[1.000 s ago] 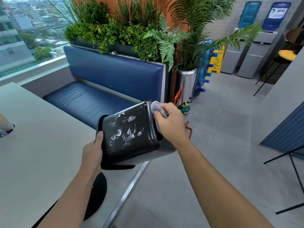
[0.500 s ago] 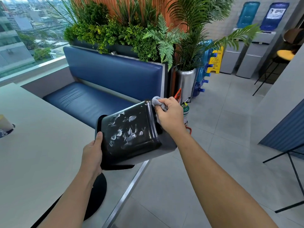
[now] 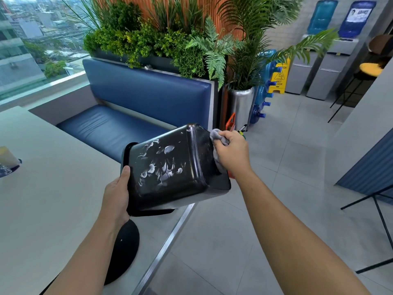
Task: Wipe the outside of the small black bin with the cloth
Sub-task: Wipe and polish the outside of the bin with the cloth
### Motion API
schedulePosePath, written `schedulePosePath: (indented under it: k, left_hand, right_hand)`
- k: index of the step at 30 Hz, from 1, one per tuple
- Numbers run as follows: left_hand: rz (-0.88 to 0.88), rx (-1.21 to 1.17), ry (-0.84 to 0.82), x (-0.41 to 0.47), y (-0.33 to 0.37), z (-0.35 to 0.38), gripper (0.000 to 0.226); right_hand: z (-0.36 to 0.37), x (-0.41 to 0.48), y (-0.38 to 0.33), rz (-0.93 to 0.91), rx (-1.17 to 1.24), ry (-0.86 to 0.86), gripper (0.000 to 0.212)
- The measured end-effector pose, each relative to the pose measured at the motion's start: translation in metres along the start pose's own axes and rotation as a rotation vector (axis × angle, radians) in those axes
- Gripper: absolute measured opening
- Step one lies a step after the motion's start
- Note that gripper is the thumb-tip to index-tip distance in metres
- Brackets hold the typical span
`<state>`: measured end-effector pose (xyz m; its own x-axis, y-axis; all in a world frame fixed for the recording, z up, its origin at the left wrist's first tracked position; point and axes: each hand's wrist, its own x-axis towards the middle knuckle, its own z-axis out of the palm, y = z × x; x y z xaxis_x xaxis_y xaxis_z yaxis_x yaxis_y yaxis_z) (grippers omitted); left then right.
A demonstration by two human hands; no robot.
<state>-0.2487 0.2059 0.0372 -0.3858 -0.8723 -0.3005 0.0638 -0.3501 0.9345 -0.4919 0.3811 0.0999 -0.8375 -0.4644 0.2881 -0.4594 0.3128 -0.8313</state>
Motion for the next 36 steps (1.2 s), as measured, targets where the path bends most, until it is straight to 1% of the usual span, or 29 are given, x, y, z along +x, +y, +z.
schedulePosePath:
  k: [3, 5, 8, 11, 13, 16, 18, 19, 22, 24, 26, 28, 30, 32, 33, 35, 36]
  left_hand:
    - [-0.032, -0.038, -0.013, 0.001, -0.003, -0.004, 0.037]
    - [-0.038, -0.047, -0.012, 0.002, -0.006, -0.003, 0.037]
    - [-0.037, -0.096, 0.023, 0.005, -0.005, -0.003, 0.038]
    - [-0.035, -0.102, 0.053, 0.009, -0.002, -0.006, 0.038]
    - [-0.034, -0.085, 0.068, 0.011, -0.004, -0.006, 0.039]
    - [-0.049, -0.068, 0.072, 0.012, -0.011, -0.004, 0.039]
    - [-0.078, -0.065, 0.059, 0.01, -0.015, -0.002, 0.038]
    - [-0.087, -0.071, 0.052, 0.009, -0.015, -0.001, 0.038]
    - [-0.083, -0.054, 0.029, 0.007, -0.01, 0.005, 0.037]
    - [-0.071, -0.016, 0.017, 0.006, -0.008, 0.009, 0.038]
    - [-0.08, 0.013, 0.015, 0.006, -0.007, 0.013, 0.038]
    - [-0.082, 0.043, 0.024, 0.008, -0.008, 0.016, 0.04]
    - [-0.072, 0.108, 0.018, 0.011, -0.009, 0.017, 0.044]
    - [-0.081, 0.183, -0.023, 0.017, -0.01, 0.015, 0.05]
    - [-0.103, 0.218, -0.06, 0.02, -0.009, 0.014, 0.056]
    - [-0.188, 0.278, -0.142, 0.024, -0.007, 0.011, 0.077]
    - [-0.231, 0.294, -0.159, 0.025, -0.006, 0.011, 0.083]
  right_hand:
    - [-0.006, 0.003, 0.013, 0.077, -0.07, -0.043, 0.021]
    - [-0.005, 0.0, 0.015, 0.097, -0.099, -0.073, 0.021]
    - [-0.003, -0.017, 0.019, 0.065, -0.135, -0.127, 0.017]
    - [-0.002, -0.04, 0.022, 0.031, -0.127, -0.141, 0.016]
    - [0.001, -0.053, 0.012, -0.015, -0.071, -0.12, 0.015]
    - [0.007, -0.068, -0.019, -0.182, 0.059, -0.048, 0.014]
    - [0.005, -0.068, -0.033, -0.254, 0.091, -0.04, 0.013]
    - [0.003, -0.061, -0.032, -0.239, 0.089, -0.041, 0.012]
    - [-0.005, -0.033, -0.015, -0.04, 0.006, -0.035, 0.013]
    - [-0.005, -0.019, -0.008, 0.043, -0.033, -0.023, 0.015]
    - [-0.002, -0.015, -0.012, 0.023, -0.008, 0.002, 0.015]
    - [0.002, -0.019, -0.024, -0.045, 0.032, 0.024, 0.014]
    - [0.006, -0.025, -0.031, -0.104, 0.066, 0.037, 0.013]
    - [0.011, -0.032, -0.032, -0.122, 0.08, 0.039, 0.013]
    - [0.011, -0.033, -0.03, -0.115, 0.085, 0.044, 0.013]
    - [0.012, -0.036, -0.024, -0.095, 0.098, 0.047, 0.016]
    - [0.013, -0.039, -0.022, -0.093, 0.112, 0.043, 0.017]
